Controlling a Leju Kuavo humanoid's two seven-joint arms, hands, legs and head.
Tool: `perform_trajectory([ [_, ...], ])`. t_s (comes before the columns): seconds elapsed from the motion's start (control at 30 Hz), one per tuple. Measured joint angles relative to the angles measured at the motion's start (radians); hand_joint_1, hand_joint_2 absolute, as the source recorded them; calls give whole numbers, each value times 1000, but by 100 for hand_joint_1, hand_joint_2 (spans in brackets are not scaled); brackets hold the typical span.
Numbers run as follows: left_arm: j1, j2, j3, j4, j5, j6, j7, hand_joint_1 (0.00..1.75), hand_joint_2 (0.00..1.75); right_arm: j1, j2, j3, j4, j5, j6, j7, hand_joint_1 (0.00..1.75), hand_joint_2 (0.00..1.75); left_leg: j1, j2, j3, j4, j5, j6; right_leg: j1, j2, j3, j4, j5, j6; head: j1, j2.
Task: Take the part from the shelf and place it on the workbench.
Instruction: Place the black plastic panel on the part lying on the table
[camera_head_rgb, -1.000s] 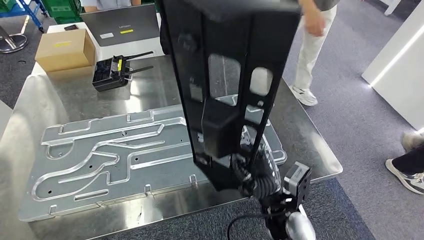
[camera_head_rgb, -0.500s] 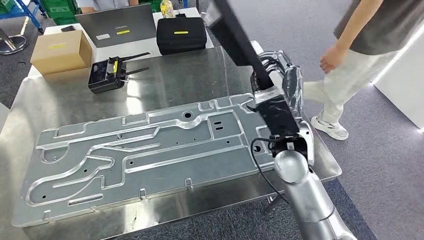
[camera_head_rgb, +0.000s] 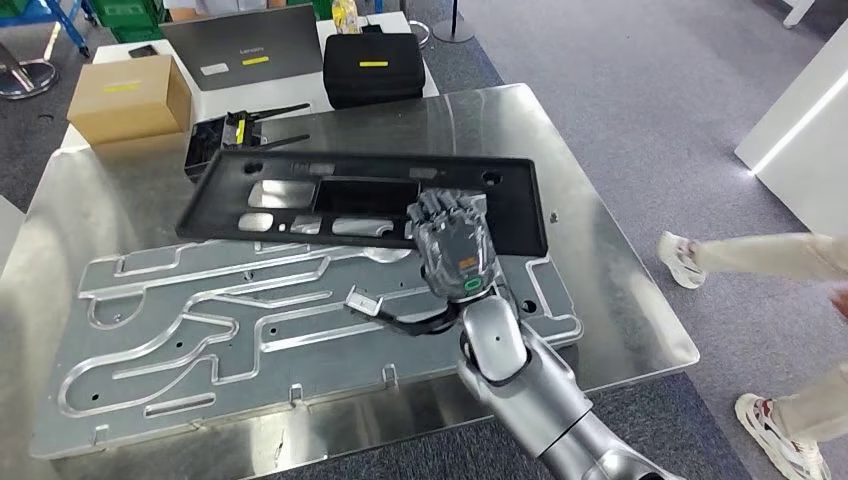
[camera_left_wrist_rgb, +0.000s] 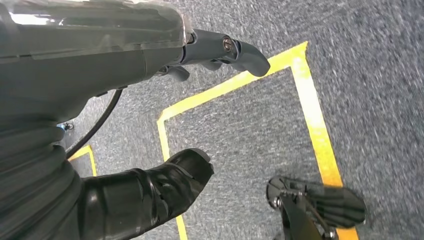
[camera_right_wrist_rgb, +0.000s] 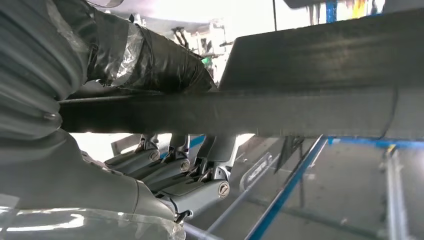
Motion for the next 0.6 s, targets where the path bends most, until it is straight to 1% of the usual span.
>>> perform_trajectory([
  [0.07,-1,-2,-4,1,-4,-1,0,0,175,-5,12,48,87,3,-19,36,175,175,-1,0,-3,-1,-1,-11,5,1,8,-22,-3,-5,0,0],
  [0.1,0,-3,-6,1,-6,-1,0,0,175,-5,17,65,122,3,-28,48,175,175,1,0,-3,-2,-3,-16,3,1,10,-25,-2,-9,0,0],
  [0.13,0,-4,-9,1,-7,-1,0,0,175,-5,22,79,154,4,-35,59,175,175,2,1,-4,4,-10,-21,1,1,14,-31,-1,-13,0,0],
  [0.17,0,-4,-11,1,-7,-1,0,0,175,-5,27,91,180,5,-39,67,175,175,2,2,-12,25,-24,-25,-2,1,19,-37,0,-18,0,0],
  [0.2,0,-4,-13,1,-8,-1,-2,0,175,-5,31,102,204,6,-42,74,175,175,3,2,-32,67,-48,-29,-3,0,23,-40,1,-23,0,0],
  [0.27,1,-5,-16,1,-11,-1,-7,0,175,-5,40,118,249,7,-49,84,175,175,4,3,-97,199,-104,-37,-2,-2,27,-40,-2,-30,0,0],
  [0.3,2,-6,-17,1,-12,-1,-9,0,175,-3,44,124,270,7,-51,89,175,175,5,3,-129,256,-120,-40,-2,-2,28,-39,-4,-31,0,0],
  [0.33,3,-6,-18,1,-13,-1,-10,0,175,0,45,131,287,8,-52,94,175,175,6,4,-146,281,-117,-42,-2,-2,28,-38,-6,-31,0,0],
  [0.37,4,-6,-18,1,-14,0,-11,0,175,3,46,137,302,8,-53,100,175,175,7,4,-143,265,-95,-44,-3,-1,29,-35,-9,-30,0,0],
  [0.4,5,-6,-19,1,-15,0,-12,0,175,6,47,143,313,8,-53,107,175,175,9,4,-122,213,-59,-44,-4,0,30,-32,-12,-27,0,0],
  [0.43,5,-6,-19,1,-15,0,-14,0,175,9,48,149,324,8,-54,113,131,131,11,4,-90,140,-25,-45,-5,1,31,-28,-16,-23,0,0],
  [0.47,5,-6,-20,1,-16,1,-18,0,175,9,49,154,336,7,-55,117,87,87,10,4,-59,78,-2,-43,-4,3,31,-24,-19,-19,0,0],
  [0.5,4,-6,-20,1,-18,2,-22,0,175,9,50,157,350,7,-56,118,44,44,9,4,-38,34,11,-39,-3,4,30,-21,-22,-14,0,0],
  [0.53,4,-7,-22,1,-21,4,-27,0,175,10,52,159,365,8,-57,116,0,0,7,3,-28,14,12,-34,-1,6,30,-20,-24,-9,0,0],
  [0.57,3,-7,-24,2,-24,8,-30,0,175,12,53,161,382,8,-58,114,0,0,4,2,-25,13,10,-27,0,7,30,-21,-24,-5,0,0],
  [0.6,3,-9,-26,2,-27,13,-32,0,131,16,55,162,398,8,-60,112,0,0,5,2,-24,10,11,-20,0,8,32,-21,-24,0,0,0],
])
